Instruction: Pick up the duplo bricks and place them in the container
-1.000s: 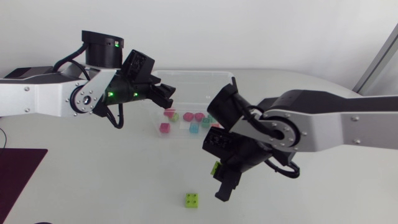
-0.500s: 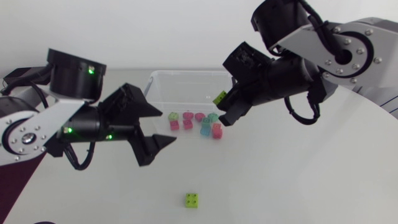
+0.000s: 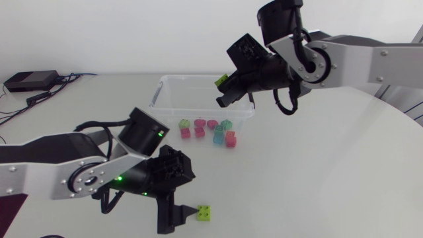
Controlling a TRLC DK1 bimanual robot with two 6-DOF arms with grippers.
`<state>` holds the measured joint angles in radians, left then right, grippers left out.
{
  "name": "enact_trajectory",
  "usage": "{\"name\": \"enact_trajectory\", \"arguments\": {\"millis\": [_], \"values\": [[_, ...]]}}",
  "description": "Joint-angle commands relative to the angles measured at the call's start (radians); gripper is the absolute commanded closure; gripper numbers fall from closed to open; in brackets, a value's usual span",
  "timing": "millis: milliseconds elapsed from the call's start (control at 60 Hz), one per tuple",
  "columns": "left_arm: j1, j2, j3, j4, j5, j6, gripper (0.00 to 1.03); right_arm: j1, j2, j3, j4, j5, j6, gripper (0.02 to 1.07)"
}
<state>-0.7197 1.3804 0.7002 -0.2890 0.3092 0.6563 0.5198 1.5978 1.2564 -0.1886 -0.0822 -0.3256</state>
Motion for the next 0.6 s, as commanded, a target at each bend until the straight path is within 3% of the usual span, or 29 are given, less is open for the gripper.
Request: {"name": "enact_trajectory", "arguments": {"millis": [0, 50, 133, 433, 583], "values": [[-0.024, 0.06, -0.002, -0.006, -0.004, 0.031, 0.07, -0.021, 0.068, 0.055, 0.025, -0.005, -0.009, 0.35], [-0.035, 0.088, 0.009, -0.007, -0.007, 0.032, 0.07, -0.024, 0.088, 0.071, 0.031, -0.004, -0.01, 0.16], [-0.044, 0.121, 0.022, -0.007, -0.01, 0.039, 0.07, -0.026, 0.088, 0.075, 0.035, -0.005, -0.007, 0.08], [-0.057, 0.224, 0.085, -0.009, -0.012, 0.062, 0.1, -0.037, -0.079, -0.057, 0.009, -0.005, -0.016, 0.08], [-0.072, 0.289, 0.154, -0.113, -0.013, 0.075, 0.18, -0.061, -0.202, -0.169, -0.009, -0.019, -0.023, 0.08]]}}
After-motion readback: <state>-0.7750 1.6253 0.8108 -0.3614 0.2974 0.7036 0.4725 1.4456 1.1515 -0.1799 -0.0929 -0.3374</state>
